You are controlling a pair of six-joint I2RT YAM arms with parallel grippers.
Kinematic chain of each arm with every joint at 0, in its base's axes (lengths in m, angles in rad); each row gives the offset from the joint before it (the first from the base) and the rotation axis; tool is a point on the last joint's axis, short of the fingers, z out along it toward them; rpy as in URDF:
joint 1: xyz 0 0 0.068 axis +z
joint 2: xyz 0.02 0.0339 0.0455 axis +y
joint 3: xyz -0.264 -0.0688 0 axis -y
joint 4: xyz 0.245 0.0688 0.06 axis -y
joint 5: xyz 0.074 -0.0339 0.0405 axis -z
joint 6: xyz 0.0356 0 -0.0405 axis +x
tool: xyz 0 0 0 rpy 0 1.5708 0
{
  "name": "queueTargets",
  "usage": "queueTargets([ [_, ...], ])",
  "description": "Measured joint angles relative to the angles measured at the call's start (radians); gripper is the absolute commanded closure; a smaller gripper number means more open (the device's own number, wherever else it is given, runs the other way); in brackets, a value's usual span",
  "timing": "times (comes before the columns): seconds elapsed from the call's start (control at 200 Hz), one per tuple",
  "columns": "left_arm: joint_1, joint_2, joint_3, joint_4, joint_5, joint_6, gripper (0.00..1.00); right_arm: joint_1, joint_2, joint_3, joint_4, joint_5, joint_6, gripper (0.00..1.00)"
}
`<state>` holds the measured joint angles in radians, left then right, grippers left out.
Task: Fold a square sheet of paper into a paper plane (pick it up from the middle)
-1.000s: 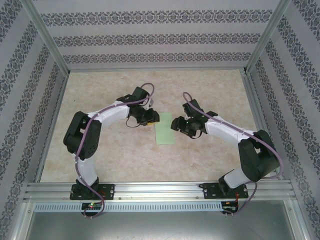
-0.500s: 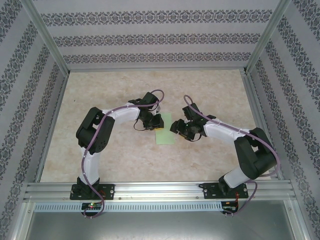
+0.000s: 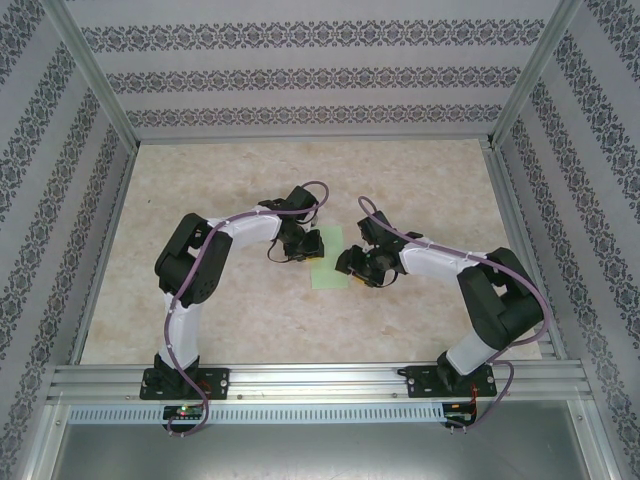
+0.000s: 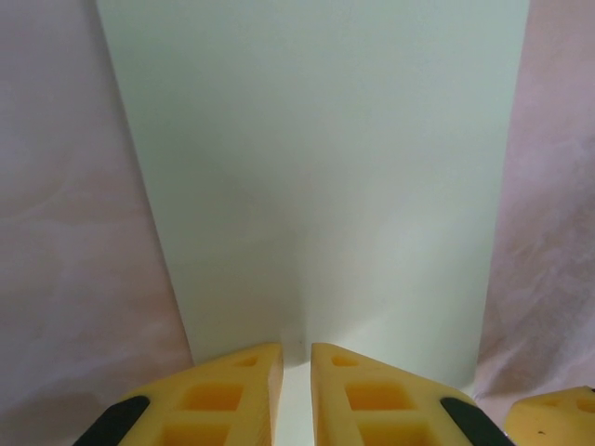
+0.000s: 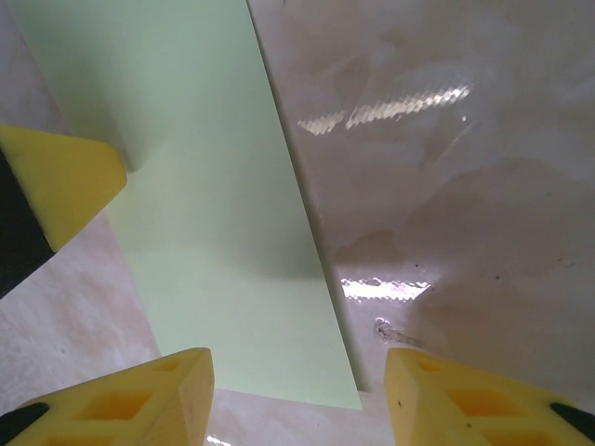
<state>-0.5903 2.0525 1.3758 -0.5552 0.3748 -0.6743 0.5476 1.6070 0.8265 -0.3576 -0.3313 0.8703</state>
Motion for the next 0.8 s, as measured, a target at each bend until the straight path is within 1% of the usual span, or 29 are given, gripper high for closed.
queueTargets([
  [0.26, 0.000, 0.002, 0.000, -0.002, 0.000, 0.000, 0.82, 0.020, 0.031, 0.001, -0.001, -0.038, -0.008, 0.50],
  [0.53, 0.000, 0.003, 0.000, -0.002, 0.000, 0.000, 0.83, 0.027, 0.042, 0.003, 0.002, -0.048, -0.015, 0.53],
  [0.799, 0.000, 0.004, 0.000, -0.002, 0.001, 0.000, 0.83, 0.027, 0.043, -0.002, 0.085, -0.073, 0.000, 0.56],
])
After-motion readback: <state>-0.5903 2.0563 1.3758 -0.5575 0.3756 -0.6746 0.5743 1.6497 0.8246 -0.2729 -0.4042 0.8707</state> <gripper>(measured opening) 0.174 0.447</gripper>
